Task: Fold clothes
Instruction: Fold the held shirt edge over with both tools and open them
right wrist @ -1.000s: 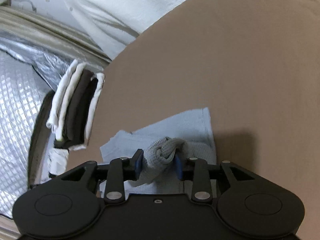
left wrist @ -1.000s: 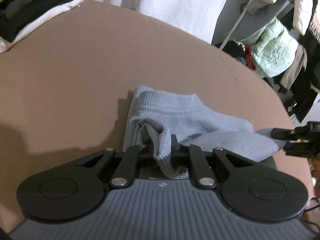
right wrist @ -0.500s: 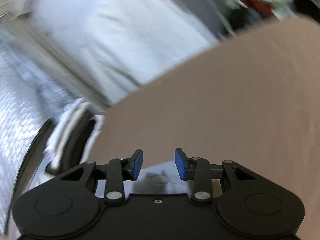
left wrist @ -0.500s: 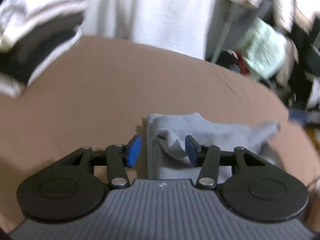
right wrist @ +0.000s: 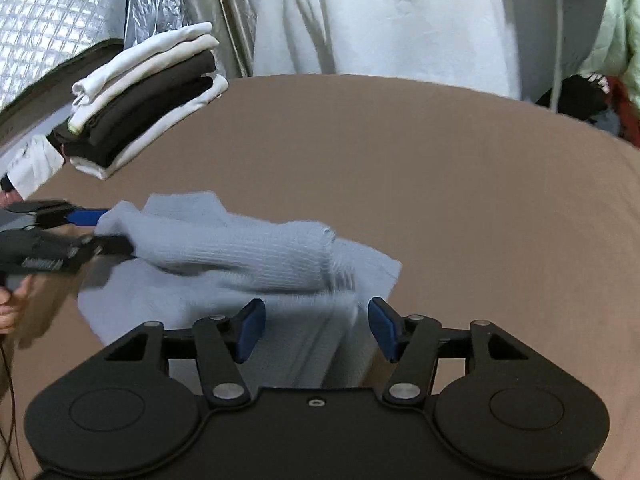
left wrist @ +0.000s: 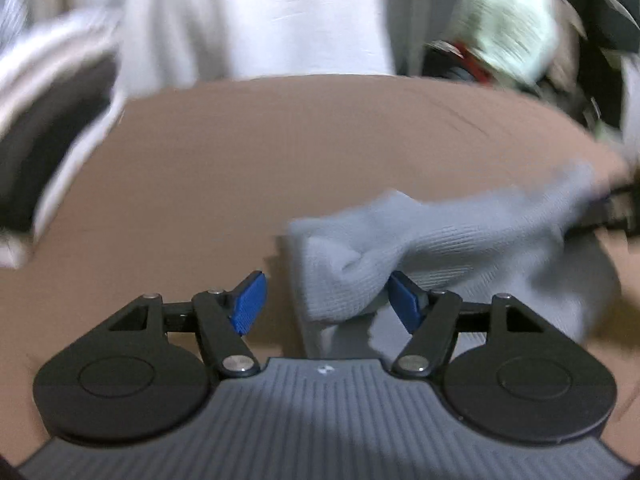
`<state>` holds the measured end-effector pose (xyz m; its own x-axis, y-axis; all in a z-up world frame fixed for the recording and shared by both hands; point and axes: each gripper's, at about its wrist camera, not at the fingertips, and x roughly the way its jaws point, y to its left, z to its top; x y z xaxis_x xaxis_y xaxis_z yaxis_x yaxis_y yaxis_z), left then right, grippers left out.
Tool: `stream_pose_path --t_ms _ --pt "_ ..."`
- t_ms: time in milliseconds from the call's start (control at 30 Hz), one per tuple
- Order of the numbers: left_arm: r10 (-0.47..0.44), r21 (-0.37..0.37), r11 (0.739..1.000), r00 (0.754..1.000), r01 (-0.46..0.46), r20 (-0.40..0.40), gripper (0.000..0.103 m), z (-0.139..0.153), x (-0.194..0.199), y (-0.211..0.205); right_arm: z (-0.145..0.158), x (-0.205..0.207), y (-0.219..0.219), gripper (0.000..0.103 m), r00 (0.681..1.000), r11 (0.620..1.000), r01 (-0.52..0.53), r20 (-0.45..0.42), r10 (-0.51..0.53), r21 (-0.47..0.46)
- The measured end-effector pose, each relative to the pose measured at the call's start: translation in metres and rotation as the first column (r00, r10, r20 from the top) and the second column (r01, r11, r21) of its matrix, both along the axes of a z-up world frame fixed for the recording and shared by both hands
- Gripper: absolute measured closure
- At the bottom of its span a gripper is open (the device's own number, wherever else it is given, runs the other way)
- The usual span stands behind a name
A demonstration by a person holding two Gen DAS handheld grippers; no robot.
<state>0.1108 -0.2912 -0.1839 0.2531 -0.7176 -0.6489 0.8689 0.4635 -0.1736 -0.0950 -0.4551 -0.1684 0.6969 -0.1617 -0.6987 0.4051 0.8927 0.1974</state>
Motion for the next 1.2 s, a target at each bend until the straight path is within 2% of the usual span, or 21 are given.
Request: stream_pose_path --t_ms 67,267,300,333,367,433,500,567,600,633,667,700,733,800,867,900,1000,1033,1067,1133,1200 --pt "0.040 -0.079 0.996 0.996 -0.046 -0.077 0.036 -0.005 0.015 0.007 -0.007 0.009 -0.012 0.038 0.999 0.999 0.013 0.031 -0.014 0.051" --pt "0.068 -0.114 0.991 0.997 -0.073 -0.047 0.036 -0.012 0.013 0.017 -0.027 -0.005 -0.046 0.038 0.976 0.956 0.083 0.170 -0.134 0.280" --pt "0.057 -0.131 0.989 0.996 -0.065 -0.064 0.036 -0.013 0.012 0.018 -0.031 -0.007 -0.046 0.041 0.972 0.945 0.080 0.184 -0.144 0.316" --pt "0.035 -0.144 0.988 0.996 -0.047 -0.080 0.036 -0.012 0.007 0.019 -0.034 -0.008 -0.047 0.070 0.969 0.935 0.074 0.198 -0.150 0.347" --pt "0.025 -0.139 0.990 0.997 -0.034 -0.067 0.036 -0.012 0.002 0.017 -0.032 -0.007 -0.044 0.082 0.968 0.937 0.047 0.214 -0.128 0.345" --pt "0.008 -0.119 0.993 1.000 -0.011 -0.028 0.038 -0.011 -0.008 0.013 -0.020 -0.008 -0.036 0.084 0.965 0.953 0.031 0.238 -0.107 0.302" --pt "0.038 -0.022 0.999 0.998 -0.037 0.043 0.036 -0.014 -0.015 0.001 -0.009 -0.011 -0.030 0.084 0.960 0.958 0.015 0.264 -0.094 0.287" --pt "0.088 0.093 0.991 0.994 -0.093 0.064 0.028 -0.023 -0.014 -0.009 -0.024 -0.010 -0.048 0.082 0.970 0.901 0.103 0.159 -0.185 0.421" --pt "0.113 0.090 0.989 0.993 -0.114 0.025 0.027 -0.027 -0.009 -0.008 -0.038 -0.010 -0.060 0.079 0.965 0.850 0.165 0.097 -0.245 0.500" --pt "0.141 0.061 0.988 0.990 -0.139 -0.025 0.026 -0.030 -0.004 -0.004 -0.052 -0.018 -0.069 0.071 0.948 0.782 0.201 0.084 -0.307 0.590" --pt "0.163 0.046 0.986 0.984 -0.160 -0.067 0.026 -0.032 0.001 0.000 -0.064 -0.025 -0.077 0.071 0.930 0.710 0.229 0.067 -0.362 0.666" --pt "0.181 0.041 0.983 0.981 -0.179 -0.075 0.026 -0.030 0.003 0.003 -0.066 -0.028 -0.079 0.071 0.924 0.692 0.229 0.070 -0.375 0.685" --pt "0.200 0.038 0.980 0.977 -0.197 -0.076 0.026 -0.028 0.004 0.005 -0.063 -0.028 -0.078 0.071 0.925 0.706 0.234 0.071 -0.373 0.669" --pt "0.202 0.001 0.979 0.978 -0.202 -0.055 0.030 -0.019 0.000 0.010 -0.045 -0.023 -0.068 0.071 0.933 0.796 0.250 0.082 -0.350 0.551" --pt "0.168 -0.058 0.983 0.984 -0.172 -0.066 0.033 -0.010 -0.005 0.015 -0.021 -0.018 -0.047 0.070 0.935 0.908 0.285 0.119 -0.333 0.308" --pt "0.150 -0.088 0.984 0.986 -0.156 -0.072 0.036 -0.005 -0.007 0.018 -0.009 -0.016 -0.037 0.068 0.937 0.938 0.295 0.136 -0.321 0.180" --pt "0.097 -0.178 0.978 0.992 -0.111 -0.084 0.050 0.009 -0.015 0.026 0.014 -0.019 -0.011 0.067 0.940 0.964 0.262 0.239 -0.245 -0.042" --pt "0.079 -0.208 0.973 0.993 -0.095 -0.087 0.060 0.013 -0.017 0.028 0.021 -0.020 -0.004 0.067 0.938 0.965 0.247 0.272 -0.214 -0.091" --pt "0.058 -0.215 0.973 0.992 -0.081 -0.113 0.068 0.013 -0.017 0.026 0.022 -0.020 -0.003 0.067 0.939 0.975 0.210 0.291 -0.181 -0.069" --pt "0.043 -0.196 0.977 0.973 -0.088 -0.226 0.068 0.000 -0.008 0.023 0.020 -0.017 -0.001 0.067 0.948 0.990 0.132 0.298 -0.114 -0.041" --pt "0.069 -0.151 0.982 0.961 -0.113 -0.268 0.068 -0.015 -0.002 0.019 0.011 -0.008 0.004 0.067 0.969 0.994 0.086 0.238 -0.068 -0.067"
